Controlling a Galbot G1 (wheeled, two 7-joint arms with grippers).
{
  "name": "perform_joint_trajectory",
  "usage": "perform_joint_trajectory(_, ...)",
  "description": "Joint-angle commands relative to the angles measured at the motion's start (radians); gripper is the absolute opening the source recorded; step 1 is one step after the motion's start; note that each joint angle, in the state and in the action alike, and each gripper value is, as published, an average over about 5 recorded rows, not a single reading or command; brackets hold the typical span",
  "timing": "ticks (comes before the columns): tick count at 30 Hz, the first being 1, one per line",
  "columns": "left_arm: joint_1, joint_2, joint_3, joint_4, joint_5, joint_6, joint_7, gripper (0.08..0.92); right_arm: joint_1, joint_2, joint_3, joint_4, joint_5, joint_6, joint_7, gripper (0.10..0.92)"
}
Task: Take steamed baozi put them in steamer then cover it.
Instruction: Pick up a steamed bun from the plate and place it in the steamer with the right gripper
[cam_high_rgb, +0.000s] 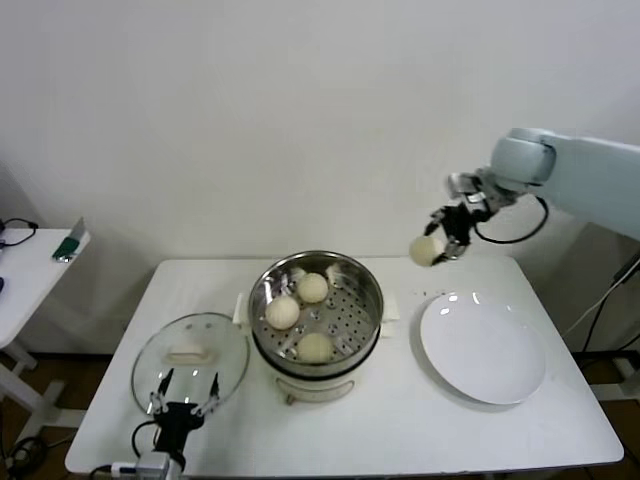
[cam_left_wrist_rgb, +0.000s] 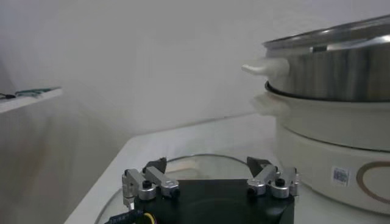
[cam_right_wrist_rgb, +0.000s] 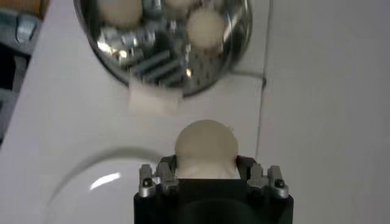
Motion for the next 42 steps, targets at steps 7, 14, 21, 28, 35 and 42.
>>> perform_joint_trajectory(7,0.006,-0.003,0.004,0.002,0.003,-0.009,-0.001,0.823,-0.138,0.208,0.025,0.168,0.122,-0.186,0.181,0.653)
perform_joint_trajectory(14,0.012,-0.004,-0.001,-0.001,0.001,-0.012,-0.001,0.823,-0.267,0.21,0.05,0.105,-0.027,-0.193,0.196,0.653)
perform_joint_trajectory(21,0.024,-0.006,-0.004,-0.002,0.002,-0.021,-0.005,0.823,-0.325,0.217,0.076,0.047,-0.08,-0.196,0.215,0.653)
perform_joint_trajectory(28,0.028,-0.009,-0.002,-0.007,0.002,-0.025,-0.007,0.823,-0.34,0.236,0.085,0.013,-0.094,-0.194,0.22,0.653)
perform_joint_trajectory(35,0.026,-0.008,-0.003,-0.012,0.0,-0.026,-0.007,0.823,-0.318,0.247,0.079,0.013,-0.087,-0.197,0.215,0.689)
perform_joint_trajectory(42,0.03,-0.007,-0.004,-0.019,-0.002,-0.026,-0.007,0.823,-0.254,0.231,0.103,0.018,-0.022,-0.157,0.185,0.813)
